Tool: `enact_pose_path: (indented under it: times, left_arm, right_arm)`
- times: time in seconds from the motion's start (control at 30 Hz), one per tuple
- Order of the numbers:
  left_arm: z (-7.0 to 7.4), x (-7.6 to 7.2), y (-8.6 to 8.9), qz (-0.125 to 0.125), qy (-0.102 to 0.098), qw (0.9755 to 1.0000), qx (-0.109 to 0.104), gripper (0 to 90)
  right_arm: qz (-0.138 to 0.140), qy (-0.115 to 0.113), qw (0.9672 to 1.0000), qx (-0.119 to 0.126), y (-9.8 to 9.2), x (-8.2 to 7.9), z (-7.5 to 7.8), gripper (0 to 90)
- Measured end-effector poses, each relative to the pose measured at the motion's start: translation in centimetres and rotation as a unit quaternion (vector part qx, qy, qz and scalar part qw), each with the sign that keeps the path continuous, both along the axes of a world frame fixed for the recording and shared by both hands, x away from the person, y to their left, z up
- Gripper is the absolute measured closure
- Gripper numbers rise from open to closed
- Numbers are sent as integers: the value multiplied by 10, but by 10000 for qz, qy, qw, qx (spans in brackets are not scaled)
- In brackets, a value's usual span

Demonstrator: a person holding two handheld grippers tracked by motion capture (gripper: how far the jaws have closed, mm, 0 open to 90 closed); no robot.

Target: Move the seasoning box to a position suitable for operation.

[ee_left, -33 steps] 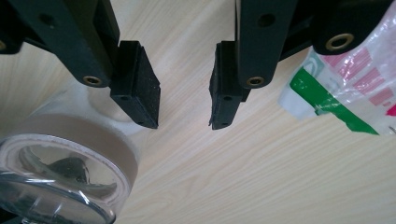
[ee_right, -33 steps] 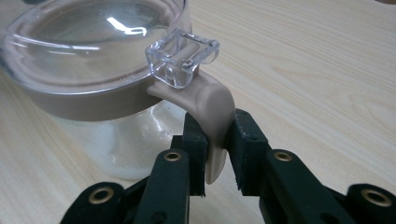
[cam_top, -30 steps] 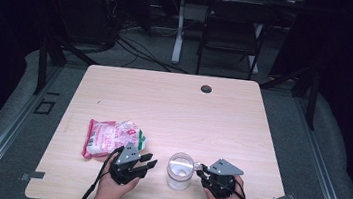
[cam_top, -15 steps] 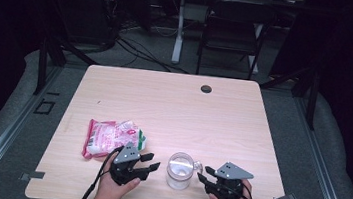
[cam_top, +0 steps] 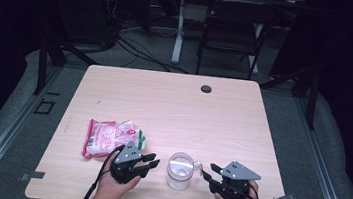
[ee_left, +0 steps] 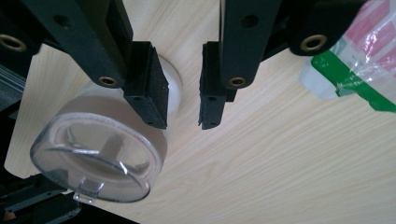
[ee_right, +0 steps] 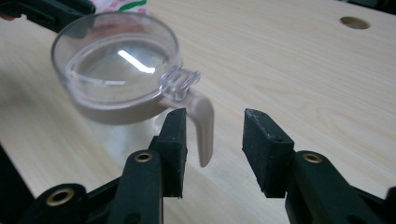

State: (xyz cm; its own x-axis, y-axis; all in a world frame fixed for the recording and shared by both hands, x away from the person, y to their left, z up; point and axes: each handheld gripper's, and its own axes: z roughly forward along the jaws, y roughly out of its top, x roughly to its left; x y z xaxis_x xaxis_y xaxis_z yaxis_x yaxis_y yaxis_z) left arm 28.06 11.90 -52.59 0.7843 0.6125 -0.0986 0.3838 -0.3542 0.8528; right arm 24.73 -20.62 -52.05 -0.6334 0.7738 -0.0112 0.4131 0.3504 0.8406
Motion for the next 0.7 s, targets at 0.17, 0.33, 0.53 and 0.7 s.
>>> enact_pose_path:
  times: [0.17, 0.33, 0.53, 0.7]
  left_arm:
    - [11, 4, -4, 106, -37, 9999, -84, 765]
    - [26, 13, -8, 125, -70, 9998, -104, 814]
    - [41, 26, -16, 125, 117, 9995, -268, 853]
    - [42, 26, -19, 44, 134, 9996, -261, 891]
  right_arm:
    - [-235, 102, 9996, 136, -2, 4, 11, 657]
    - [-278, 264, 9991, 153, 0, 11, 26, 740]
    - [-239, 340, 9991, 106, 5, 22, 42, 783]
    - [-145, 438, 9988, 137, 10, 26, 48, 830]
